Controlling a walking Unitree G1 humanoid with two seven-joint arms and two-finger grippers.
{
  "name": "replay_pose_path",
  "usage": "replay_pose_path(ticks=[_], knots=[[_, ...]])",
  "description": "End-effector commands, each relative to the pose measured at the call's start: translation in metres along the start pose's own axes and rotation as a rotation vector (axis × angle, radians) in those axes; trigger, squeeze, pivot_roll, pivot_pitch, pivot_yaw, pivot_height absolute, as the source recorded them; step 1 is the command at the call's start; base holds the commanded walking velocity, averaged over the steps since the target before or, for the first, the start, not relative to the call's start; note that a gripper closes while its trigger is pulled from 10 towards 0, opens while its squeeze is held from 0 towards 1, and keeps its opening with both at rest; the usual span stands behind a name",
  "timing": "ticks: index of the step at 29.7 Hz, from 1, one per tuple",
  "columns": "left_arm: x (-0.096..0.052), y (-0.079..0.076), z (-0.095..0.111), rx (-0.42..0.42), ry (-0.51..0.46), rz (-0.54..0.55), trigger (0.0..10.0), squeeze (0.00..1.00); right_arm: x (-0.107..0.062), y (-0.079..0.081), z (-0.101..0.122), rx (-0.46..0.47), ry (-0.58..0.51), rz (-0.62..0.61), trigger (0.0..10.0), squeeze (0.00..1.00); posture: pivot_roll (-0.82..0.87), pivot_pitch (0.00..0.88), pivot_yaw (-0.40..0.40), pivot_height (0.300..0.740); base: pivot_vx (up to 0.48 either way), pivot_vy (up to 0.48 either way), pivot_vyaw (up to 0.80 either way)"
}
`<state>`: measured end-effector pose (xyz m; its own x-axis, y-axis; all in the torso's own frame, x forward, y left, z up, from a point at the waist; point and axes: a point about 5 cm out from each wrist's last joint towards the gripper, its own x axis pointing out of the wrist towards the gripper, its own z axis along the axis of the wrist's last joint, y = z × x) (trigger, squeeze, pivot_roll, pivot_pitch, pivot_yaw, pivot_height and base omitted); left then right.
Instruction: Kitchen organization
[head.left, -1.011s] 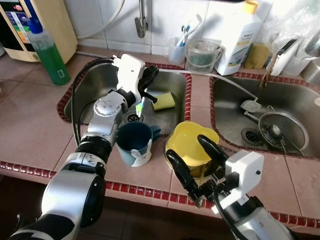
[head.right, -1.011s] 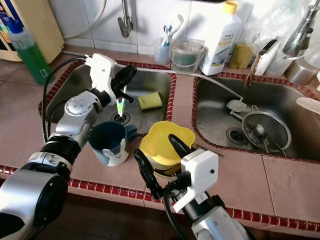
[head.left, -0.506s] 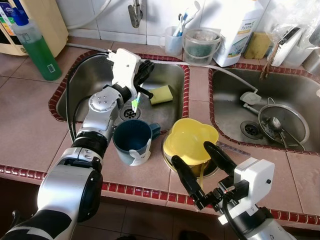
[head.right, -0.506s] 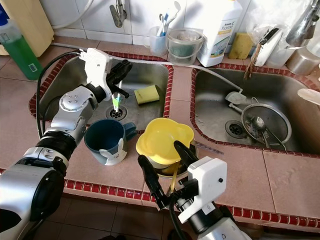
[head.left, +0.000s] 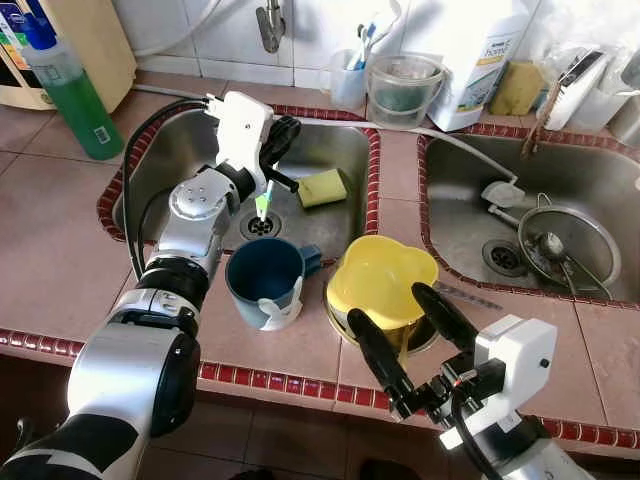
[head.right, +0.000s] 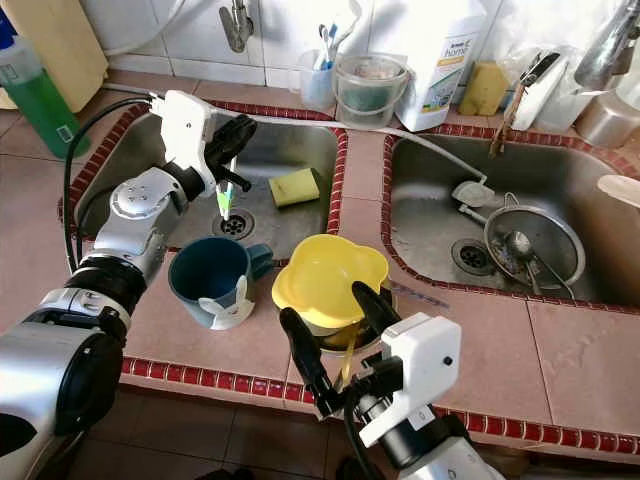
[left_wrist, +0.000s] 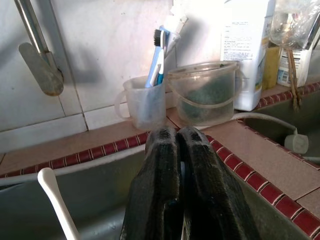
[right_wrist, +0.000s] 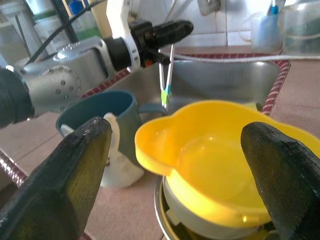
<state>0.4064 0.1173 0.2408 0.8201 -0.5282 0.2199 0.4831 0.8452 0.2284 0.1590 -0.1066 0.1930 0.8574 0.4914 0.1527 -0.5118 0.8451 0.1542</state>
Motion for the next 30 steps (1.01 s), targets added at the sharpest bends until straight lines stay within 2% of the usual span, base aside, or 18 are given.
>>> replay_pose_path(ticks=[1,7,8,10,11,30], knots=[[0.0018,0.0027,0.0061,0.027,-0.009,-0.012,10.0,0.0,-0.0022,0.0011,0.0062,0.001,-0.022,-0.003,10.0,0.0,-0.36,0.212,0.024,0.732,0.0,0.0,0.0],[0.0007,0.0039,0.0051,0.034,-0.004,-0.01,10.0,0.0,-0.0007,-0.0003,0.0104,0.016,-0.048,-0.012,10.0,0.0,-0.36,0.212,0.021,0.732,0.0,0.0,0.0],[0.0001,0.005,0.0042,0.038,0.004,-0.004,10.0,0.78,0.0,-0.0016,0.0116,0.024,-0.055,-0.02,10.0,0.0,-0.36,0.213,0.021,0.732,0.0,0.0,0.0],[-0.0004,0.0057,0.0035,0.041,0.009,0.001,10.0,0.78,0.0001,-0.0025,0.0123,0.03,-0.06,-0.025,10.0,0.0,-0.36,0.212,0.02,0.732,0.0,0.0,0.0],[-0.001,0.0065,0.0029,0.035,0.01,0.004,10.0,1.0,0.0001,-0.0034,0.0133,0.034,-0.065,-0.03,10.0,0.0,-0.36,0.214,0.018,0.732,0.0,0.0,0.0],[-0.0013,0.0088,0.0053,0.024,-0.002,-0.001,10.0,1.0,0.0035,-0.0038,0.0154,0.044,-0.07,-0.019,10.0,0.0,-0.35,0.214,0.014,0.732,0.0,0.0,0.0]])
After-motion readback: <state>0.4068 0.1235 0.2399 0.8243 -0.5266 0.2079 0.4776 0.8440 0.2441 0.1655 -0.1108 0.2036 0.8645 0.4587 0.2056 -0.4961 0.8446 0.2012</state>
